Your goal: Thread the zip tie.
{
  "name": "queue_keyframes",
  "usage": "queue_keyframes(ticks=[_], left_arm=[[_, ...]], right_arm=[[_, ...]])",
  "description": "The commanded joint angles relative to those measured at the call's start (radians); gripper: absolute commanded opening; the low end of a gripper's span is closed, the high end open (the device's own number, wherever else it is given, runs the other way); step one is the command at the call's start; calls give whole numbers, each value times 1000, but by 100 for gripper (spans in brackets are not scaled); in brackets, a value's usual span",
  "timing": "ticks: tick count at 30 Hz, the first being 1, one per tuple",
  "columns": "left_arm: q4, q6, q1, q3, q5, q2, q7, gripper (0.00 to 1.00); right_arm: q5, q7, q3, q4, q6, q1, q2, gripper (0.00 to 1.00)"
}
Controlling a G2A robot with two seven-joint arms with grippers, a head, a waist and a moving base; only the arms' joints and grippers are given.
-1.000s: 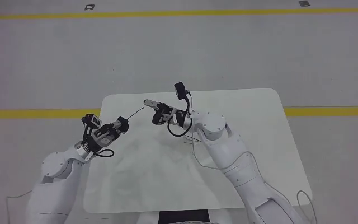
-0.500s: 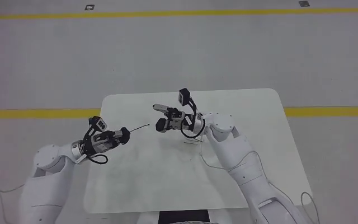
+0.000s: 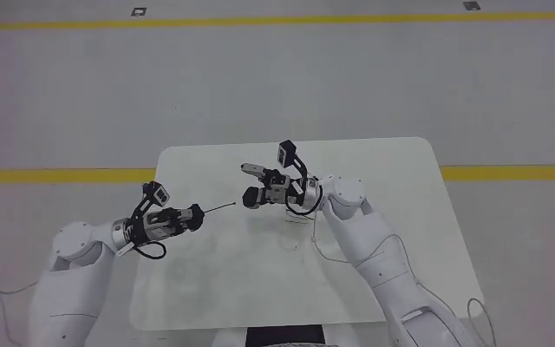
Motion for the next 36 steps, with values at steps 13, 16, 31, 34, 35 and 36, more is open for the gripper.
queue_keyframes(ticks=[13, 16, 31, 34, 35, 36], left_arm=[[27, 27, -38, 81, -17, 7, 3, 0], [40, 28, -43, 96, -19, 10, 0, 0], [37, 19, -45, 108, -12, 14, 0, 0], [37, 19, -45, 108, -12, 14, 0, 0], [37, 19, -45, 108, -12, 14, 0, 0], [37, 19, -45, 108, -12, 14, 0, 0]], right_arm=[[5, 57, 14, 55, 26, 6, 24, 100], [30, 66, 14, 87, 23, 17, 27, 100], [53, 67, -7, 66, 4, -19, 39, 100], [68, 76, -15, 65, 5, -27, 42, 96], [72, 77, -19, 65, 6, -29, 43, 75], [76, 77, -23, 64, 6, -30, 43, 62]])
